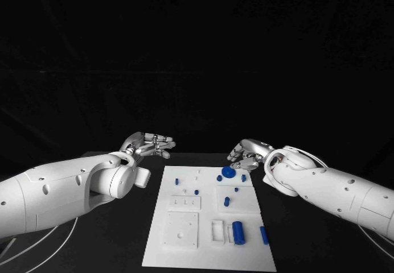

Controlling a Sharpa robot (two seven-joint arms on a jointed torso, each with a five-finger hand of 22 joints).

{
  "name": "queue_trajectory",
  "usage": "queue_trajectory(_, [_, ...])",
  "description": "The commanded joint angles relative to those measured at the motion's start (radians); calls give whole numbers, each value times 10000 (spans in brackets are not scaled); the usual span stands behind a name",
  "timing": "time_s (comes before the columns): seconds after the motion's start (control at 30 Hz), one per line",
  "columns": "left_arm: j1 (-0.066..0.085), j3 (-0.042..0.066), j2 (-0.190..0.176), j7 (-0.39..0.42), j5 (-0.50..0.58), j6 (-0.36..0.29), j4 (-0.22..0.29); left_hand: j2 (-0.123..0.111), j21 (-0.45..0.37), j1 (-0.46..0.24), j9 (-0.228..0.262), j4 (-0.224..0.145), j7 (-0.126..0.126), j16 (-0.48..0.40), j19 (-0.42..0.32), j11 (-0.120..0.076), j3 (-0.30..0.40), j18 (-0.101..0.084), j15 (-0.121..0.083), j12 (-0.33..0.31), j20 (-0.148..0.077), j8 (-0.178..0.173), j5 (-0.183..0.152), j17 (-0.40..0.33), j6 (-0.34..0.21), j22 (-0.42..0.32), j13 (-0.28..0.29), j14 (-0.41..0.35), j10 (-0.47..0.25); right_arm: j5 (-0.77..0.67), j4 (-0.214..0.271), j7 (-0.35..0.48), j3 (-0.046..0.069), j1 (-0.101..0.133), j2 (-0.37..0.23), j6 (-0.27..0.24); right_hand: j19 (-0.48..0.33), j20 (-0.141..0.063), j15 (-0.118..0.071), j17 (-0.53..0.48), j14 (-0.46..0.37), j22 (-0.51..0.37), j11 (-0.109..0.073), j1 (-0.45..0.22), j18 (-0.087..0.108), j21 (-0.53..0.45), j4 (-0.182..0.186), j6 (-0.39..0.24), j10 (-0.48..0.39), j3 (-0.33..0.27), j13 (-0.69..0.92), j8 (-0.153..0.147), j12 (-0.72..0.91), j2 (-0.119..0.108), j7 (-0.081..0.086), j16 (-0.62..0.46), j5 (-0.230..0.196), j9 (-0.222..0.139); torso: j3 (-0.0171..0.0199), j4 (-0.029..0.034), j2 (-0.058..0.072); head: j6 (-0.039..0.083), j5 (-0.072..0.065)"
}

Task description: Assemble the parts on the task board

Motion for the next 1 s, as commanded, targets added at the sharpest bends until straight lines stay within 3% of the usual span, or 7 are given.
queue_trajectory(0.03, [84,23,-74,25,-135,245,243,14,37,-84,38,-67,-20,30,-108,-26,19,-145,-26,19,11,6,70,-35,197,32,6,-98,143,-1924,-93,-752,-1,30,176,336,32,83,50,-154,-58,146,8,24,231,37,5,64,-117,80,6,50,45,-169,-10,116,-86,12,-30,132,273,56,-66])
queue_trajectory(0.2, [182,34,-170,35,-144,289,553,46,66,-122,28,-167,-8,76,-169,-8,3,-154,-17,18,7,-25,69,-179,205,125,4,-122,94,-2585,-154,-1051,-1,57,369,308,93,105,66,-411,-90,324,17,49,236,-56,21,58,-145,91,6,51,45,-214,-28,293,-172,12,-28,234,431,105,-104])
queue_trajectory(0.4, [255,43,-214,54,-178,305,807,32,35,-163,19,-187,41,63,-198,95,-2,-132,27,14,41,-31,70,-249,88,138,1,-155,-216,-3113,-221,-1245,0,66,528,307,170,123,92,-593,-122,485,42,116,244,-171,16,30,-242,56,8,49,49,-289,-31,445,-271,10,-64,333,628,159,-127])
queue_trajectory(0.53, [280,66,-227,59,-212,264,903,-9,157,-200,12,-201,99,252,-37,208,-6,-62,11,11,20,-32,69,-196,-76,216,-2,36,-622,-3433,-257,-1337,-1,67,627,345,226,150,119,-680,-136,573,62,180,234,-250,36,-1,-344,-60,8,50,49,-312,-38,531,-283,10,-68,362,739,185,-138])
queue_trajectory(0.77, [321,96,-264,82,-245,230,973,-30,166,-222,17,-222,109,326,-81,234,22,-27,30,12,59,-26,72,-200,-91,263,-1,-31,-698,-3810,-270,-1453,-3,67,682,383,324,174,148,-852,-165,757,92,298,218,-458,32,-65,-472,-267,6,46,47,-327,-32,652,-305,6,-75,375,883,211,-195])
queue_trajectory(1.0, [335,110,-249,89,-260,246,977,-39,169,-247,16,-221,113,350,-88,249,32,-19,37,11,67,-28,74,-214,-102,285,-1,-48,-748,-3979,-315,-1489,-10,66,719,463,357,189,161,-926,-173,870,103,370,223,-566,49,-116,-521,-388,4,46,46,-335,-35,688,-331,4,-104,410,1023,236,-237])
